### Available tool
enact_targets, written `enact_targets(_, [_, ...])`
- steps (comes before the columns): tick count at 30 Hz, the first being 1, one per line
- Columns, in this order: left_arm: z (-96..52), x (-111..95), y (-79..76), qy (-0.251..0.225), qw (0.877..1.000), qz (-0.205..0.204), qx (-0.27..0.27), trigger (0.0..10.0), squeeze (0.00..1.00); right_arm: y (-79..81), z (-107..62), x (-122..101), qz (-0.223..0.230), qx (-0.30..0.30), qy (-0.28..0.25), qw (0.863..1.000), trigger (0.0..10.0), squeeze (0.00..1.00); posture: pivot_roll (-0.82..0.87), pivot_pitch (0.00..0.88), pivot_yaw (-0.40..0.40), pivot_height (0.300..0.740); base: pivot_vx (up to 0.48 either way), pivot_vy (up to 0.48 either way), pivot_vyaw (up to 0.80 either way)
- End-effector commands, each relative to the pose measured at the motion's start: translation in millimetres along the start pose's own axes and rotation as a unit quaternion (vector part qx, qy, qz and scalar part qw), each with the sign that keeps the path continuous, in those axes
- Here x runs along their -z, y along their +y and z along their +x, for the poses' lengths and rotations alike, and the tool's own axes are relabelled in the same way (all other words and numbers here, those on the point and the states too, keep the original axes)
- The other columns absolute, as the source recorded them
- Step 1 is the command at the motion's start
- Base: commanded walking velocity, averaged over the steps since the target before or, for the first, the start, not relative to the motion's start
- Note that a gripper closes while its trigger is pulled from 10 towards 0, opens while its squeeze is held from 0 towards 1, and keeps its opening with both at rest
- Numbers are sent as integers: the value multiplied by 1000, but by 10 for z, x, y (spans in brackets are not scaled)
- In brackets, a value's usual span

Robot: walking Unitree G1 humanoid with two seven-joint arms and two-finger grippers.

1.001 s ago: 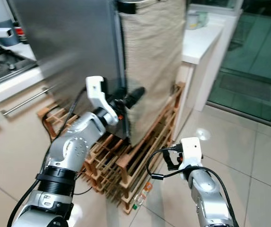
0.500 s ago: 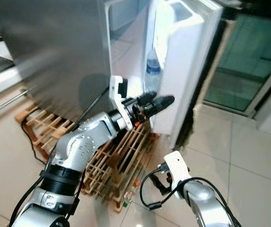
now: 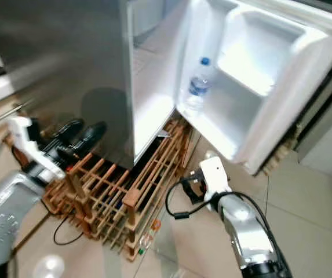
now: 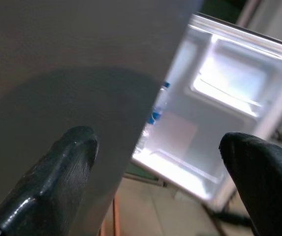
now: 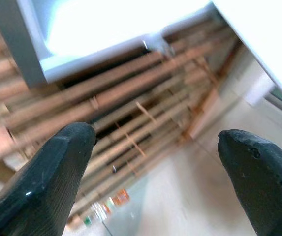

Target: Restocking fridge

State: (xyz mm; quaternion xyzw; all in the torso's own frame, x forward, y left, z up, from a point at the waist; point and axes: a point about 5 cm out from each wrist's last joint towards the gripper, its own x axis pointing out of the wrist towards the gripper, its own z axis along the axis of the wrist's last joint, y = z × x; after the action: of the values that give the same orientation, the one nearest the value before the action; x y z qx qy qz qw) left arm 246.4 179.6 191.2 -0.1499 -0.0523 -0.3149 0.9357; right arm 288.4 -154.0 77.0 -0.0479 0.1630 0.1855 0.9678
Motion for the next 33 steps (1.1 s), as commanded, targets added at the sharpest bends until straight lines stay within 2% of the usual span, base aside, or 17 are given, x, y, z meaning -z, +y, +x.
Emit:
enact_targets(1, [-52,-86,-73,0,999,14,33,10000,0,-73,12,-152,5,18,-33,999,10000,0,-52,0,-79,740,0,0,0])
enact_targets(3, [-106,-131,-43,2,999,23,28,10000,0,-82,50,-224,4,25,-49,998,10000,0,-50,0,-88,740,0,0,0])
enact_targets(4, [-161,-71,139,18,998,44,-40,10000,0,-163,102,-327,-19,55,-72,996,10000,0,-41,0,-90,740,0,0,0])
enact_targets(5, [-161,-71,139,18,998,44,-40,10000,0,-163,102,-327,-19,55,-72,996,10000,0,-41,0,-90,740,0,0,0])
enact_targets(7, [-113,-40,296,7,990,48,-132,10000,0,-275,136,-387,-22,88,-81,993,10000,0,-39,0,-84,740,0,0,0])
enact_targets(9, [-44,-30,350,-32,979,17,-202,10000,0,-321,160,-488,-28,101,-105,989,10000,0,-42,0,-67,740,0,0,394])
enact_targets(10, [-16,18,369,-46,967,-1,-250,10000,0,-312,184,-578,-28,105,-125,986,10000,0,-46,0,-53,740,0,0,756])
enact_targets(13, [-12,46,384,-51,961,-8,-272,10000,0,-269,211,-650,-17,105,-142,984,10000,0,-48,0,-39,740,0,0,735])
enact_targets(15, [29,71,321,-44,962,16,-268,10000,0,-108,228,-778,-20,81,-178,981,10000,0,-46,0,-18,740,0,0,709])
enact_targets(17, [38,67,310,-45,963,21,-265,10000,0,-69,238,-808,-17,77,-187,979,10000,0,-45,0,-13,740,0,0,706])
enact_targets(19, [42,57,305,-42,961,51,-270,10000,0,30,264,-849,-4,62,-200,978,10000,0,-42,0,-7,740,0,0,694])
enact_targets(22, [-6,40,266,-54,955,76,-281,10000,0,217,299,-885,4,23,-217,976,10000,0,-26,0,9,740,104,0,694])
enact_targets(26, [-78,62,279,-48,944,96,-312,10000,0,281,304,-905,16,4,-225,974,10000,0,-17,0,10,740,305,0,691])
enact_targets(28, [-100,95,297,-43,932,117,-341,10000,0,286,310,-984,117,-23,-233,965,10000,0,-22,0,7,740,268,0,684])
enact_targets(30, [-99,123,304,-37,924,132,-357,10000,0,290,309,-1061,162,-43,-240,956,10000,0,-30,0,7,740,262,0,694])
enact_targets(33, [-15,221,284,-23,921,138,-364,10000,0,306,293,-1172,120,-54,-257,957,10000,0,-57,0,1,740,0,0,688])
